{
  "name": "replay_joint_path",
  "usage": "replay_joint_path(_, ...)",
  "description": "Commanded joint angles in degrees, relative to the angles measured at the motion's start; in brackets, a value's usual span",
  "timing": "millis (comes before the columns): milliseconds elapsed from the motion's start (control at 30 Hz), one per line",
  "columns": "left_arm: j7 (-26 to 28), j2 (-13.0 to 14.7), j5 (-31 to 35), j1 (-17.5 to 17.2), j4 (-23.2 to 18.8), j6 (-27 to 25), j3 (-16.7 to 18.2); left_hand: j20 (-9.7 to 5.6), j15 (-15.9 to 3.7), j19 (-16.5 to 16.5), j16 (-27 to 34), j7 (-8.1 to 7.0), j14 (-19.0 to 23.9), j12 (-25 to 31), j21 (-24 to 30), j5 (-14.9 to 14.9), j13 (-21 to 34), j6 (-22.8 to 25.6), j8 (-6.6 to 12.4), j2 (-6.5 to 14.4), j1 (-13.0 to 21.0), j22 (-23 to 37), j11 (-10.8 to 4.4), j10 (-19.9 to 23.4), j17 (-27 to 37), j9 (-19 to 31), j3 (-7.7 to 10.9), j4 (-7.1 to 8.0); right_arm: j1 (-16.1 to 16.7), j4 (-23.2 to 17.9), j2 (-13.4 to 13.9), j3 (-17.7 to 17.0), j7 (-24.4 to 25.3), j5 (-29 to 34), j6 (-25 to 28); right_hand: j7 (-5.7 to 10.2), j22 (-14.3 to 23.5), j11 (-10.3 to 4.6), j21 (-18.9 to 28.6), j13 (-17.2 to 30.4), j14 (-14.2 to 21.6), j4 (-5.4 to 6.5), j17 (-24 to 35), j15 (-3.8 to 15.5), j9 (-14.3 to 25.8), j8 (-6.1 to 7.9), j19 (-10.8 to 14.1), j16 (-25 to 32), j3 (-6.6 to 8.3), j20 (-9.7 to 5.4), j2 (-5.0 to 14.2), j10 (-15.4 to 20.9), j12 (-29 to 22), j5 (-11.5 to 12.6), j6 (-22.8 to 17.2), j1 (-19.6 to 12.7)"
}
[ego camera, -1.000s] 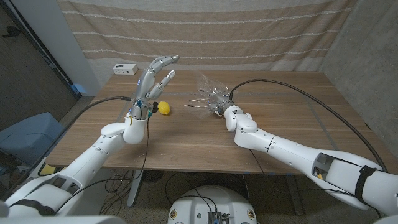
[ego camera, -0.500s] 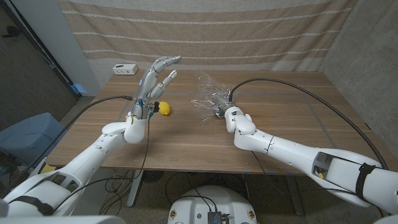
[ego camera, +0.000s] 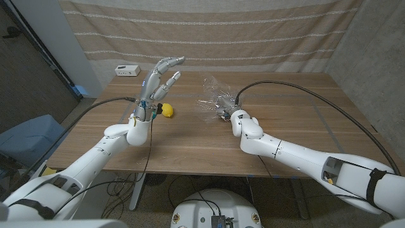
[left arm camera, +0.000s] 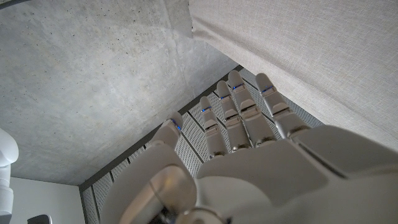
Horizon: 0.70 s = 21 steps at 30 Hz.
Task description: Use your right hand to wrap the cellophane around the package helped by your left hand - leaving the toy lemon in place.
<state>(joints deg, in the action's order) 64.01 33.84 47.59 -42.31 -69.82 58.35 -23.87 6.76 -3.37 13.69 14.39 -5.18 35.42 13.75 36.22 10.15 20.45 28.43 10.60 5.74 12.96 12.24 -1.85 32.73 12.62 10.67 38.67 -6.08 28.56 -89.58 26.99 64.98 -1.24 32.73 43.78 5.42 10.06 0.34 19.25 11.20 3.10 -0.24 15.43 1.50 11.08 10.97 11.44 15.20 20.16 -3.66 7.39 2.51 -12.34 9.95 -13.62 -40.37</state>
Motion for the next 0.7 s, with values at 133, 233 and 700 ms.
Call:
replay_joint_path(133, 0.0, 1.6, -1.2, -0.8, -1.4, -1.3, -1.0, 0.10, -0.14, -0.1, -0.2, -0.15, 0.4, -0.2, 0.3, 0.1, -0.2, -0.4, 0.25, 0.0, -0.5, 0.1, 0.02, 0.3, -0.1, 0.1, 0.14, -0.06, 3.3, -6.9, 2.5, -3.6, 6.1, 1.5, -2.2, 0.30, 0.1, 1.12, -1.3, 0.2, 1.6, 1.95, -0.6, -1.57, 0.1, -0.51, 5.5, 0.3, -5.18, 8.46, -4.19, 1.2, 0.0, 0.2, 3.4, 7.4)
replay_joint_path(233, 0.0, 2.0, -1.7, -0.8, -1.4, -1.5, -1.4, 0.06, -0.18, 0.0, -0.3, -0.14, 0.3, -0.3, 0.3, 0.1, -0.3, -0.4, 0.26, 0.1, -0.5, 0.1, 0.12, 0.2, -0.2, 0.1, 0.18, -0.07, 4.4, -8.6, 3.2, -4.8, 7.6, 1.7, -3.5, 0.42, 0.2, 1.29, -1.7, 0.2, 1.8, 2.62, -0.7, -1.86, 0.1, -0.44, 5.2, 0.2, -6.60, 9.03, -5.41, 1.3, 0.1, 0.4, 3.9, 9.5)
replay_joint_path(700, 0.0, 2.9, -3.0, -0.5, -0.7, -1.6, -2.5, 0.36, 0.04, -0.4, -0.6, -0.56, 0.0, -0.5, 0.2, 0.2, -0.7, -0.7, 0.23, 0.3, -0.8, 0.0, 0.01, 0.1, -0.4, 0.0, 0.29, 0.02, 11.2, -16.7, 5.8, -12.3, 16.8, 2.2, -10.7, 0.69, 0.2, 1.56, -3.0, 0.3, 3.5, 3.44, -1.1, -2.13, 0.0, 0.19, 4.1, 0.4, -9.45, 10.55, -8.30, 3.4, -0.4, 1.0, 3.0, 13.2)
